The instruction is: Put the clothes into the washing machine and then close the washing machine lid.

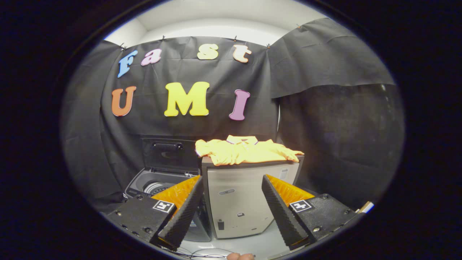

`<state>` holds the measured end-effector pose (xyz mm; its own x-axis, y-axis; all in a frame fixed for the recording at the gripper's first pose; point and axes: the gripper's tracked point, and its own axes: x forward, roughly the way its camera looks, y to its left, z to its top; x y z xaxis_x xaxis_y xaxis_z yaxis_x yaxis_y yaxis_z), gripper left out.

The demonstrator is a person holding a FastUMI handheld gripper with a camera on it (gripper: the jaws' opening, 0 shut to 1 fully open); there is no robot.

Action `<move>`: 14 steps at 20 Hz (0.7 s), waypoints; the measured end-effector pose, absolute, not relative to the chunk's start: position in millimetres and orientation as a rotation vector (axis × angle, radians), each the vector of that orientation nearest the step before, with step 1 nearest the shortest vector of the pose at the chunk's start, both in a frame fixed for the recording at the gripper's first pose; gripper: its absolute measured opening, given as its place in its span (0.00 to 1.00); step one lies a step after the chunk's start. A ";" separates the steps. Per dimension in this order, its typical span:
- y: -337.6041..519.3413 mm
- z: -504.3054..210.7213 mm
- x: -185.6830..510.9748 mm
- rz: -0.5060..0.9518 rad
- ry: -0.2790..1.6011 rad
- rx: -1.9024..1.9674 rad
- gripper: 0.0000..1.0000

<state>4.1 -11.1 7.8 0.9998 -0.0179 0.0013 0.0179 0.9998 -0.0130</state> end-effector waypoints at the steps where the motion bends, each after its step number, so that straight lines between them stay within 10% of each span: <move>1: -10.9 11.4 7.5 -0.015 -0.005 -0.021 1.00; 14: -41.4 98.9 150.5 -0.014 0.025 -0.046 1.00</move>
<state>150.5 -41.4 98.9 0.9996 -0.0142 -0.0250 0.0130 0.9989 -0.0461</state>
